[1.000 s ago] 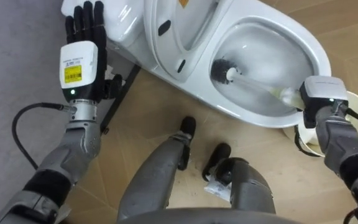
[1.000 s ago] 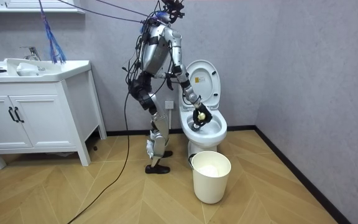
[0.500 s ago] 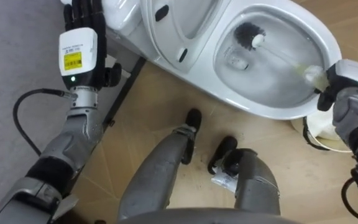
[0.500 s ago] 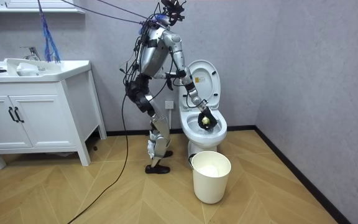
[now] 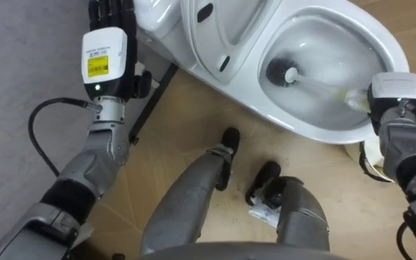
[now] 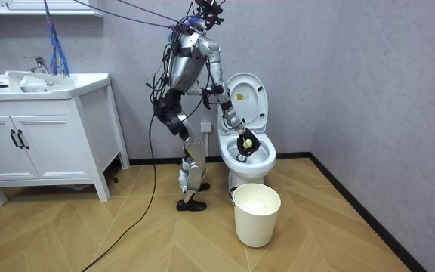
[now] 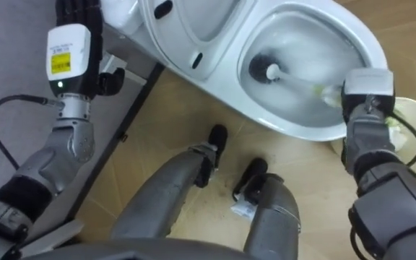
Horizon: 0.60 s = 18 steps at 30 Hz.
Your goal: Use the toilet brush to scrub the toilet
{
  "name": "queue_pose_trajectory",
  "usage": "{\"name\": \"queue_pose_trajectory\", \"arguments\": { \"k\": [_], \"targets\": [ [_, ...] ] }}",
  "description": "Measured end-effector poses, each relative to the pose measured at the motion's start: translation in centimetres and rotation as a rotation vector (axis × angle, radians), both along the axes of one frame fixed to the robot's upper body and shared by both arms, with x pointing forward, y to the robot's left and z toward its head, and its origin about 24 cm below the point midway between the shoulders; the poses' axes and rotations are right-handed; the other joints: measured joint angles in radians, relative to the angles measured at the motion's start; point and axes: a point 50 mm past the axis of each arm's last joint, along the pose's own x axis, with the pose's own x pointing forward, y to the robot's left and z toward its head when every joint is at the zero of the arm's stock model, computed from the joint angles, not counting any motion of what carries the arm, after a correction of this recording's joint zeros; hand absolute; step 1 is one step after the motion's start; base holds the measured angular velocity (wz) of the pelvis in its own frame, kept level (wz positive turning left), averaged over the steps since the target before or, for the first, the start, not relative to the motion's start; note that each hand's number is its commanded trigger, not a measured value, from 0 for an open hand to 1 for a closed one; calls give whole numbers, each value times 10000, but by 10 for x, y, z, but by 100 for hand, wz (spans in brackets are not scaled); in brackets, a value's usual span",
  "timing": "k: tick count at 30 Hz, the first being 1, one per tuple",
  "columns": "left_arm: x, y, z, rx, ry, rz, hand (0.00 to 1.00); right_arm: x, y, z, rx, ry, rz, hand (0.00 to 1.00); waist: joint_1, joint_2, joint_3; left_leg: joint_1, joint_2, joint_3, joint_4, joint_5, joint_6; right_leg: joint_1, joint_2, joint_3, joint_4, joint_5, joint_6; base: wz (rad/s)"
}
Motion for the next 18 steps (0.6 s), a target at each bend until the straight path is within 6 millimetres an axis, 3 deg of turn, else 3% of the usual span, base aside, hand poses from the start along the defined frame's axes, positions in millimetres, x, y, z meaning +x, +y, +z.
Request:
{"name": "queue_pose_trajectory", "arguments": {
  "k": [8, 13, 15, 18],
  "targets": [
    [-16, -1, -16, -432, 667, 327, 0, -15, 9, -16, 195, 348, -164, 100, -161, 284, -185, 423, 87, 39, -156, -59, -28, 578, 176, -43, -492, 53, 11, 0],
    [-14, -5, -12, -733, 436, 242, 0, -14, -3, -11, 273, 88, -524, 100, -1, 196, -142, 329, 126, 185, -161, -55, -27, 415, 153, 37, -432, 32, -15, -3],
    [-12, -7, -8, -952, 238, 210, 0, -14, -7, -8, 938, -240, -1119, 100, -16, 120, -103, 211, 104, 265, -149, -51, -21, 218, 79, 72, -264, -14, -22, -2],
    [-10, -4, -1, -995, -213, 139, 0, -11, -12, -6, 3295, -1304, -3156, 100, 16, -151, -34, -87, 52, 299, -140, -22, -6, -264, -14, 259, 84, -74, -32, -3]
  ]
}}
